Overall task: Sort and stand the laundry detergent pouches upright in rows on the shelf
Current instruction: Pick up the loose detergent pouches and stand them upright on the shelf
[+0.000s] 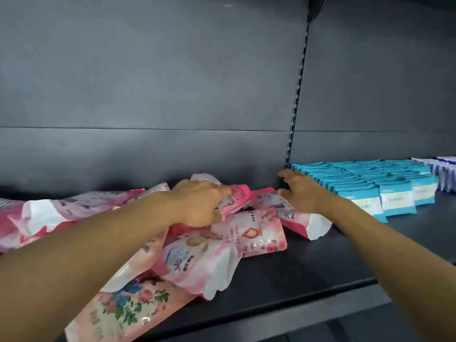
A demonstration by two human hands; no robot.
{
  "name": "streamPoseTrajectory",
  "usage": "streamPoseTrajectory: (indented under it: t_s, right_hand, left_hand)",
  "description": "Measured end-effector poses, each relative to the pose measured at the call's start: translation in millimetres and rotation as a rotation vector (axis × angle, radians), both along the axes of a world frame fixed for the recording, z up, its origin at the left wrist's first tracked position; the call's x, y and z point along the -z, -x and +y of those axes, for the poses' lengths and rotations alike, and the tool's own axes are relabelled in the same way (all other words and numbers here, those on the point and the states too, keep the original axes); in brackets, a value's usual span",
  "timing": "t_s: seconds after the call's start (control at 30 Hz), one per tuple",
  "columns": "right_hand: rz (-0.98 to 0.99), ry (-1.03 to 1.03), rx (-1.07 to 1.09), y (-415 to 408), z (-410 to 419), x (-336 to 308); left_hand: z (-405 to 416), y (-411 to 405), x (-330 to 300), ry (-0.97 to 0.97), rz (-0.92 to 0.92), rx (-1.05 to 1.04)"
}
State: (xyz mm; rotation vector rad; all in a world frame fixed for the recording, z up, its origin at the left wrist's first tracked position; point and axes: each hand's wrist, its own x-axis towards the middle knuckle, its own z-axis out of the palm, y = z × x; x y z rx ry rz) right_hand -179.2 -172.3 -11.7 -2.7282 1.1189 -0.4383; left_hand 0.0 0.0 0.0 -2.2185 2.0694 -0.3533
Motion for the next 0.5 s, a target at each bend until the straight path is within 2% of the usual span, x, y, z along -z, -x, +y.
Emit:
streamPoseTrajectory:
  t_s: [0.2,0.33,0.5]
  right_hand:
    - [0.205,-0.193,-0.029,-11.4,-47.6,5.0]
    - [0.310,-0.218,-0.079,-20.6,-74.4,9.4]
    - [0.231,-0.420,-0.063,-34.0,-92.8,10.2]
  left_hand:
    - [-39.3,13.3,-4.7,0.007,0.141,-0.059]
    - [-62.5,13.7,-4.4,-0.035,0.202,-0.142]
    - [-84.1,2.6,-3.1,-0.079,0.314,-0.206]
